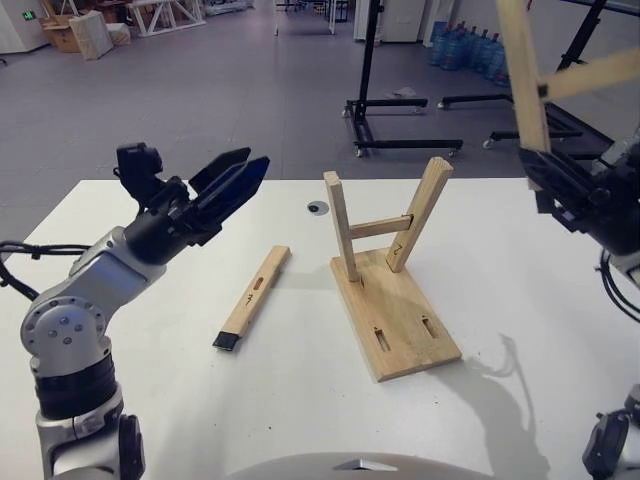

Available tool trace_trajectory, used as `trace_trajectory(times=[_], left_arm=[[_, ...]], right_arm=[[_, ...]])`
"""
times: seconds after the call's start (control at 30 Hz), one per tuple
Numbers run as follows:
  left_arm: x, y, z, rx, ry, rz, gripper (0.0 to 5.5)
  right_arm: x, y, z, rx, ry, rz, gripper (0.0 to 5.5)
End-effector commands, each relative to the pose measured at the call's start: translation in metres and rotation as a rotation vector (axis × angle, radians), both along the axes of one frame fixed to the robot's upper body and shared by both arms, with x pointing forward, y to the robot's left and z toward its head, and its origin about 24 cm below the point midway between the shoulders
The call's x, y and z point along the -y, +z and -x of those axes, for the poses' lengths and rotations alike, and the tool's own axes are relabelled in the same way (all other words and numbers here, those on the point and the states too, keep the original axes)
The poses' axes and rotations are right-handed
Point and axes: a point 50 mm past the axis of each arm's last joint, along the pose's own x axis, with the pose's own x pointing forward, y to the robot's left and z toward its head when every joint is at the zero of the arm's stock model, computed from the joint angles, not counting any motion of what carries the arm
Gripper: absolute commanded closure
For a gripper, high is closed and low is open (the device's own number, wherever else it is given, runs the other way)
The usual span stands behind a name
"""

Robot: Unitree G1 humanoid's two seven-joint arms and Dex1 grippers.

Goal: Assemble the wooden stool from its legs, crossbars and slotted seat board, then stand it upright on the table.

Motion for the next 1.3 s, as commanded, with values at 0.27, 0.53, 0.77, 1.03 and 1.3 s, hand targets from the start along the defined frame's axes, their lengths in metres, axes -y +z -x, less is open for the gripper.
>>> trace_trajectory(times=[0.27,0.53,0.77,1.03,1.3], left_arm=[[0.025,0.007,-0.005,-0.151,-0.252,0.204,0.1],[0.045,0.015,-0.015,-0.172,-0.334,0.244,0.1],[0.056,0.02,-0.013,-0.147,-0.363,0.234,0.1],[0.058,0.021,-0.016,-0.143,-0.35,0.234,0.1],[0.056,0.019,-0.021,-0.163,-0.315,0.246,0.85]], right_arm=[[-0.079,-0.011,0.009,-0.103,0.406,-0.027,3.45],[-0.108,-0.027,0.02,-0.199,0.545,-0.081,3.45],[-0.119,-0.036,0.017,-0.225,0.539,-0.088,3.45],[-0.123,-0.041,0.019,-0.234,0.538,-0.086,3.45],[-0.123,-0.043,0.019,-0.237,0.538,-0.089,3.45]])
